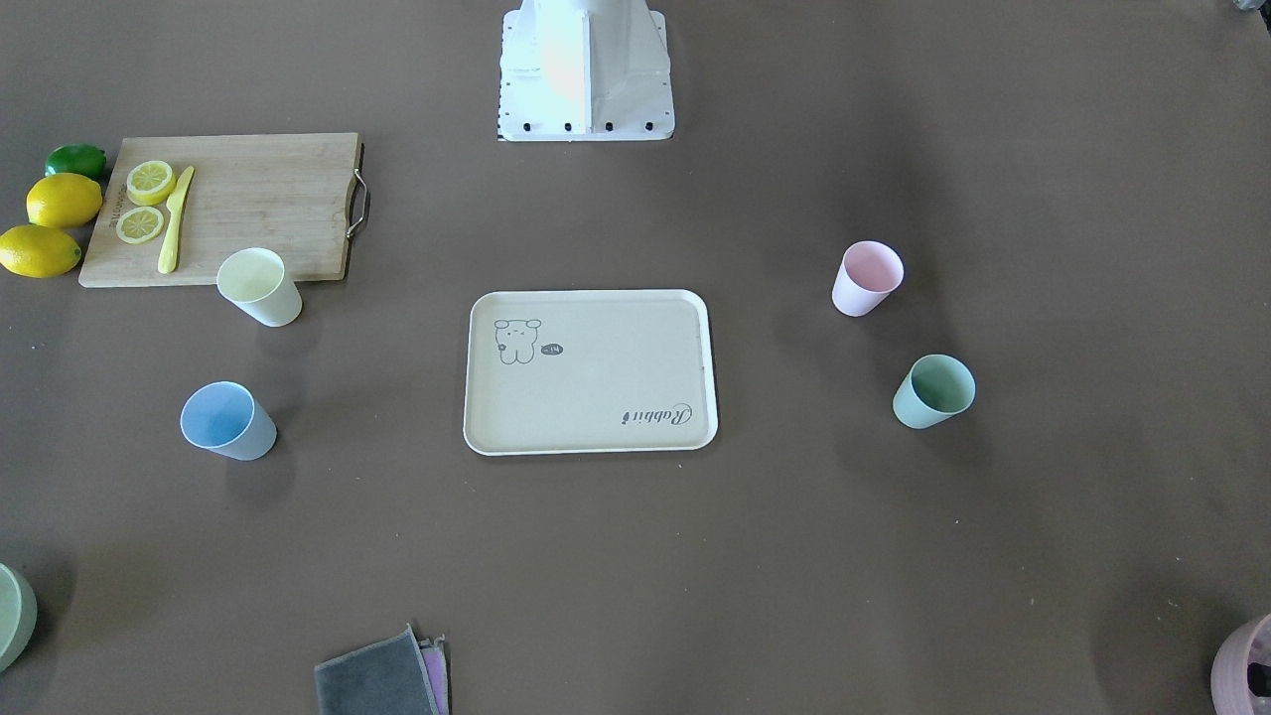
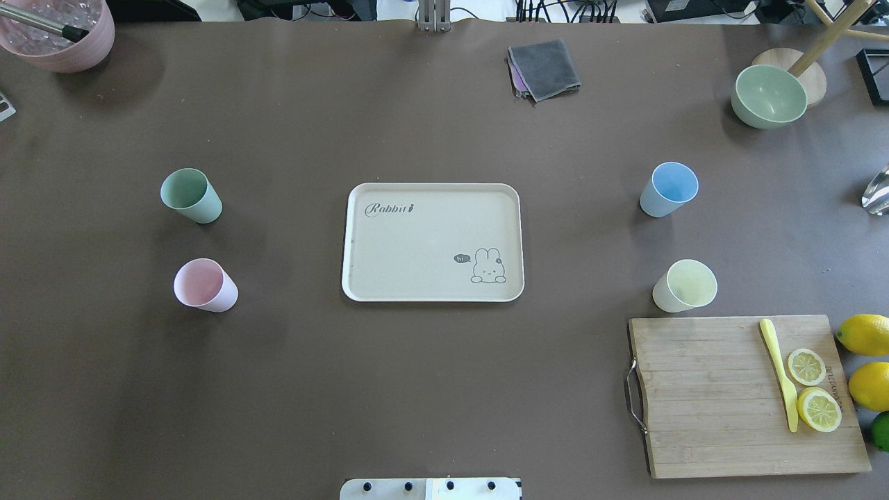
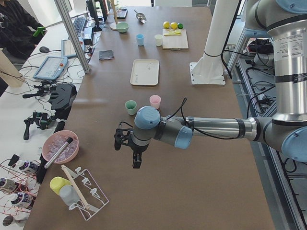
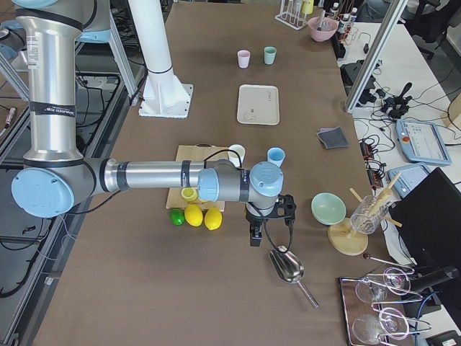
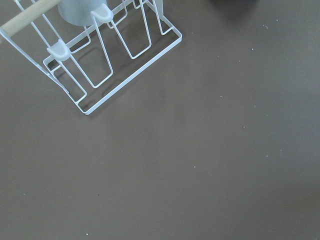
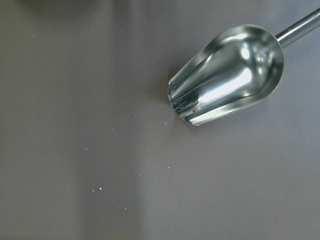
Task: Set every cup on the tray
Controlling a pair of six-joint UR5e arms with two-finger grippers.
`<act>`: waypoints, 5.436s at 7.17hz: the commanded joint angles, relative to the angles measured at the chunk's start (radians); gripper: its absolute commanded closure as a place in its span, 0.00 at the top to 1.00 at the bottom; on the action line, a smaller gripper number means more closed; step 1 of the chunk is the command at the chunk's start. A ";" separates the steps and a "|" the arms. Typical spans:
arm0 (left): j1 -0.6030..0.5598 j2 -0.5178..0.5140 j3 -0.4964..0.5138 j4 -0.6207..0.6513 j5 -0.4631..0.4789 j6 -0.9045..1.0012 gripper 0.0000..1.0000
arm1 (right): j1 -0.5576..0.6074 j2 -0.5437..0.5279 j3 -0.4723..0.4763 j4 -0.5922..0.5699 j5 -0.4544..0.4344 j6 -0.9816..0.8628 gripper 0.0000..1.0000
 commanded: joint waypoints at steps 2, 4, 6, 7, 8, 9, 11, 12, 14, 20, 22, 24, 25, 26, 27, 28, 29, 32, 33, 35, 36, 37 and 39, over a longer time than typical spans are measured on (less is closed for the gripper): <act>0.002 0.000 0.006 0.001 0.000 0.001 0.98 | 0.000 0.001 -0.002 0.001 0.000 0.000 1.00; 0.005 -0.001 0.007 0.001 -0.002 0.001 0.98 | 0.000 0.000 0.000 0.001 0.000 0.000 1.00; 0.004 -0.001 0.006 0.001 -0.005 0.000 0.98 | 0.000 0.000 0.001 0.001 -0.002 0.001 1.00; 0.004 0.000 0.009 0.001 -0.003 0.001 0.98 | 0.000 0.000 0.000 0.001 -0.002 0.000 1.00; 0.004 0.005 0.007 0.000 -0.005 0.001 0.98 | 0.000 0.000 0.000 0.001 -0.002 0.000 1.00; 0.004 0.008 0.006 0.000 -0.003 0.001 0.98 | 0.000 0.001 -0.002 0.003 -0.002 0.000 1.00; 0.005 0.008 0.009 0.000 0.000 0.001 0.98 | 0.000 0.001 0.000 0.003 0.000 0.000 1.00; 0.004 0.008 0.009 0.000 -0.002 0.001 0.98 | 0.000 0.001 -0.002 0.003 -0.002 0.000 1.00; 0.004 0.010 0.007 -0.002 -0.002 0.001 0.98 | 0.000 0.001 0.003 0.001 0.000 0.000 1.00; 0.010 0.005 0.021 -0.015 -0.011 0.001 0.98 | 0.003 -0.003 0.008 0.018 0.002 -0.003 1.00; 0.010 -0.015 0.009 -0.028 -0.023 -0.004 0.98 | 0.005 0.023 0.080 0.009 -0.015 0.000 1.00; 0.013 -0.013 0.015 -0.149 -0.062 -0.020 0.98 | -0.014 0.021 0.077 0.014 0.001 0.052 1.00; 0.015 -0.016 0.004 -0.158 -0.106 -0.154 0.98 | -0.018 0.021 0.084 0.017 0.021 0.126 1.00; 0.025 -0.013 -0.029 -0.184 -0.123 -0.218 0.98 | -0.050 0.026 0.087 0.059 0.028 0.215 1.00; 0.057 -0.012 -0.042 -0.184 -0.123 -0.224 0.98 | -0.114 0.020 0.087 0.181 0.028 0.257 1.00; 0.109 -0.009 -0.072 -0.186 -0.109 -0.278 0.98 | -0.165 0.009 0.086 0.271 0.032 0.286 1.00; 0.160 -0.006 -0.112 -0.186 -0.094 -0.357 0.98 | -0.219 0.010 0.115 0.288 0.041 0.434 1.00; 0.332 0.005 -0.178 -0.204 0.004 -0.523 0.98 | -0.458 0.023 0.288 0.316 -0.030 0.829 1.00; 0.391 0.005 -0.178 -0.251 0.054 -0.604 0.98 | -0.522 0.044 0.311 0.316 -0.081 0.903 1.00; 0.494 0.005 -0.181 -0.308 0.125 -0.729 0.98 | -0.601 0.078 0.325 0.316 -0.113 0.983 1.00; 0.516 0.005 -0.185 -0.311 0.129 -0.749 0.98 | -0.650 0.093 0.325 0.316 -0.153 1.012 1.00; 0.541 0.004 -0.186 -0.313 0.133 -0.749 0.98 | -0.699 0.093 0.325 0.316 -0.202 1.044 1.00; 0.564 0.005 -0.191 -0.313 0.156 -0.752 0.98 | -0.715 0.037 0.325 0.317 -0.238 1.005 1.00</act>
